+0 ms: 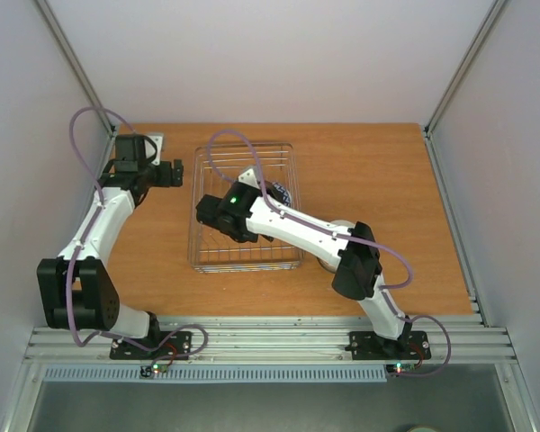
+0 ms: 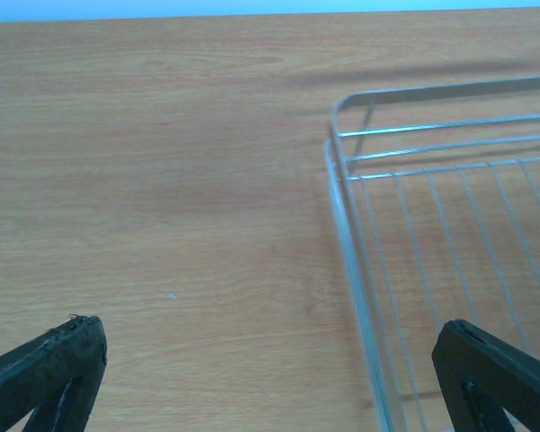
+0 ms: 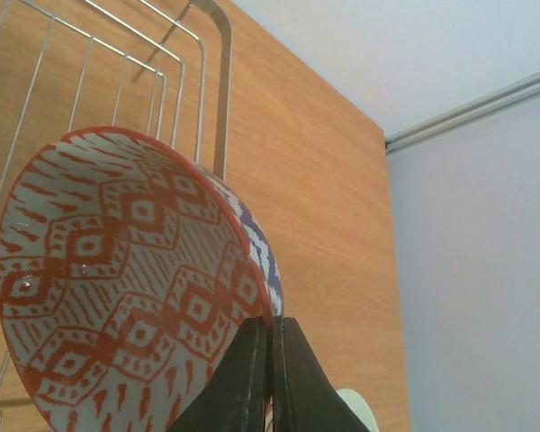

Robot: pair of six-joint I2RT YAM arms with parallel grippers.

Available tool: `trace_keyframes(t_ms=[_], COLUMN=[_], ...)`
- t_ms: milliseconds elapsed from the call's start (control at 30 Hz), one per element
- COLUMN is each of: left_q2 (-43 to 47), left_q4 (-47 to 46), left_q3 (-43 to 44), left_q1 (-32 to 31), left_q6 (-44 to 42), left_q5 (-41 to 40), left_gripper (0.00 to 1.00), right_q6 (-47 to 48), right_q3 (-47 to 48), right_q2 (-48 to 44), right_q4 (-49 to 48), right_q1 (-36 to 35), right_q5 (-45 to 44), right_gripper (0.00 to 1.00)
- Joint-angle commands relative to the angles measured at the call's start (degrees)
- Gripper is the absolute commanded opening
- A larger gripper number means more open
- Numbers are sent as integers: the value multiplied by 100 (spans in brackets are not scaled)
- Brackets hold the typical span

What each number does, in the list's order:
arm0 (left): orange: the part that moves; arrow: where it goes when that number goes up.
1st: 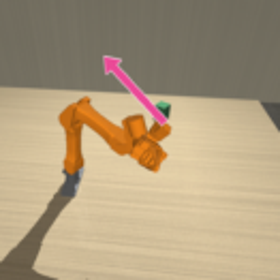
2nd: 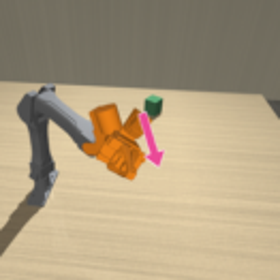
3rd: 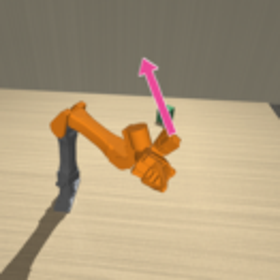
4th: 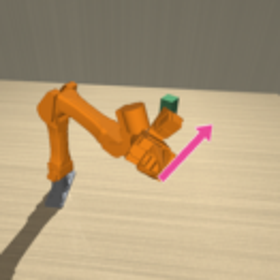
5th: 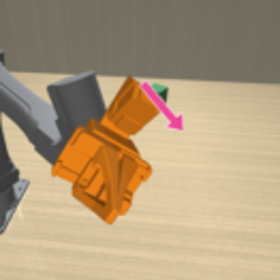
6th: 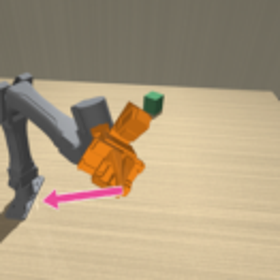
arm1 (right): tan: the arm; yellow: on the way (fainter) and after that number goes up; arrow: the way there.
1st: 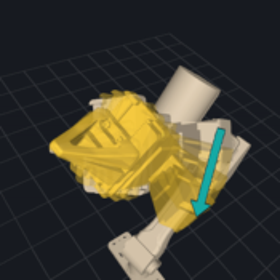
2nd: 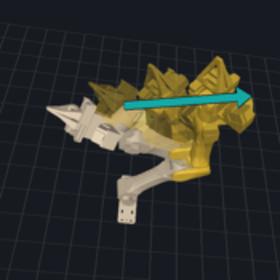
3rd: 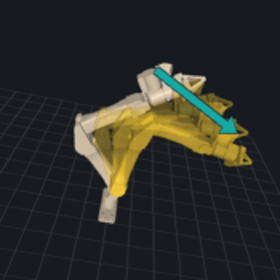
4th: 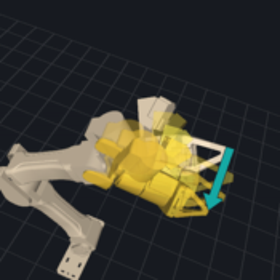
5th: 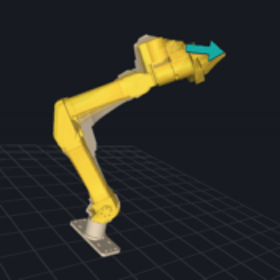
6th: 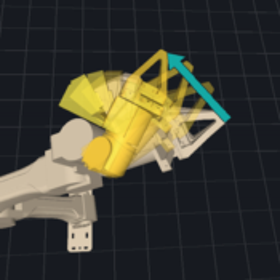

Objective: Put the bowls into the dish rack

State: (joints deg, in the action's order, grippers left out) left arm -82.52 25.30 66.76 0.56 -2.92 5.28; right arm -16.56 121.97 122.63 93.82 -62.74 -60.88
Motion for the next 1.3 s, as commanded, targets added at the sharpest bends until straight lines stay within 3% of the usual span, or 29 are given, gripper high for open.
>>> trace_keyframes(t_ms=[0,100,167,300,367,567,767,1033,1267], left_q2=[115,35,-49,-169,-165,-161,-67,-49,-132], left_q4=[53,49,-5,-428,-720,-2545,-4589,-5962,-6297], left_q3=[77,44,11,-159,-295,-1064,-1742,-2056,-2114], left_q1=[-244,-367,-485,-742,-820,-887,-917,-917,-917], left_q6=[89,145,245,726,884,2029,3371,4373,4580], left_q5=[751,1991,2824,3664,3913,4980,5455,5898,6055], left_gripper=[99,93,93,93,93,90,90,88,77], right_q6=[-262,-69,343,2113,2236,2480,2517,2495,2465], right_q3=[300,783,732,-847,-1281,-1423,-1472,-1568,-1614], right_q2=[-246,-383,-672,-2107,-2596,-2716,-2568,-2405,-2377], right_q4=[1167,1118,590,-2354,-2981,-3295,-3430,-3527,-3510], right_q1=[-89,-90,-89,-33,99,148,165,214,247], right_q5=[-105,-172,-138,886,1275,1234,1105,1087,973], right_gripper=[1,1,1,1,1,1,1,1,1])
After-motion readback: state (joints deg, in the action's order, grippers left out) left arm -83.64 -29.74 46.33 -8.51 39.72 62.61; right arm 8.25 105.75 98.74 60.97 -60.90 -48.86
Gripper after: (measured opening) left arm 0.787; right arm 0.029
